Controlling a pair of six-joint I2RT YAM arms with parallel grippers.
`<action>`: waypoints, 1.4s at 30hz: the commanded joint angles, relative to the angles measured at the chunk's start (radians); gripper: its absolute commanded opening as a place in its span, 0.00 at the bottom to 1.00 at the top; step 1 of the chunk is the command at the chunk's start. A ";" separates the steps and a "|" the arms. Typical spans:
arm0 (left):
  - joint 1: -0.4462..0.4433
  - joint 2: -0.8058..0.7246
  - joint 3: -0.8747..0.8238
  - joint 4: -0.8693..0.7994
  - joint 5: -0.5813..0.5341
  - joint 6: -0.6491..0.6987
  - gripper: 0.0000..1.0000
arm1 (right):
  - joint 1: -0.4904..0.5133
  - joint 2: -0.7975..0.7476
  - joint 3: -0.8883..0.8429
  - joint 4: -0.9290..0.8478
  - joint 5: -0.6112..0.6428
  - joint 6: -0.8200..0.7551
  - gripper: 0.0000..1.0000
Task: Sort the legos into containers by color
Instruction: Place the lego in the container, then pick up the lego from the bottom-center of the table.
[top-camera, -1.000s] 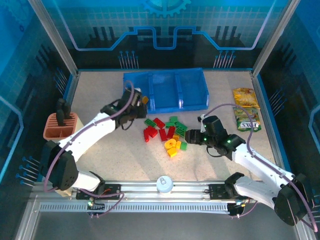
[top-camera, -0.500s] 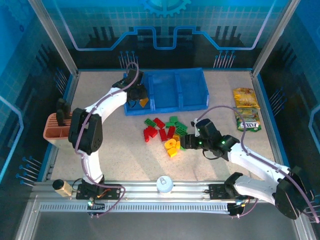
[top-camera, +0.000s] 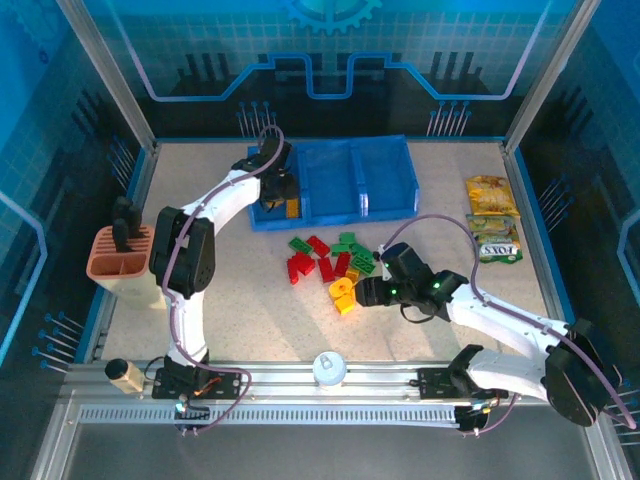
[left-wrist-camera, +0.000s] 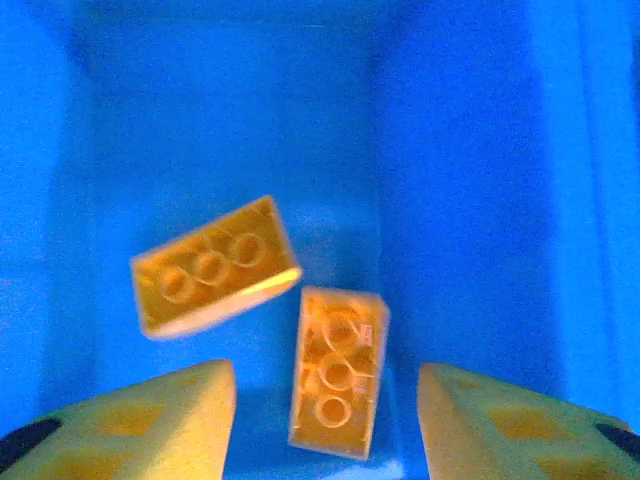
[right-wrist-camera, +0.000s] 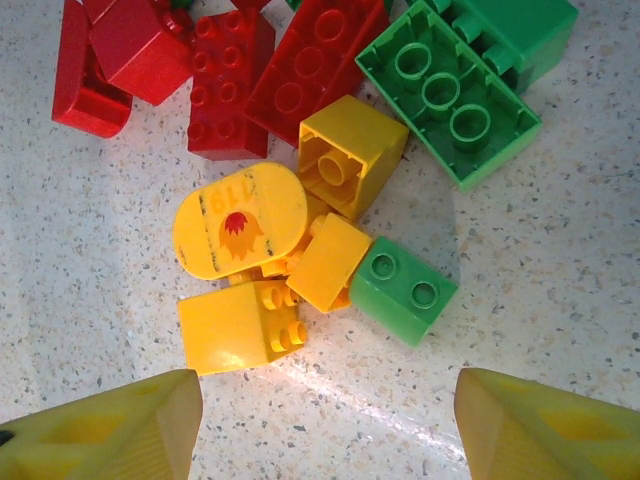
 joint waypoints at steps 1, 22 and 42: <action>0.008 -0.115 -0.017 0.010 0.041 0.004 0.58 | 0.023 0.008 0.036 -0.033 0.020 0.002 0.69; -0.052 -0.933 -0.711 0.127 0.043 -0.101 0.62 | 0.226 0.288 0.222 -0.159 0.117 -0.015 0.71; -0.099 -1.301 -0.961 -0.034 -0.001 -0.169 0.63 | 0.339 0.600 0.480 -0.316 0.301 0.021 0.30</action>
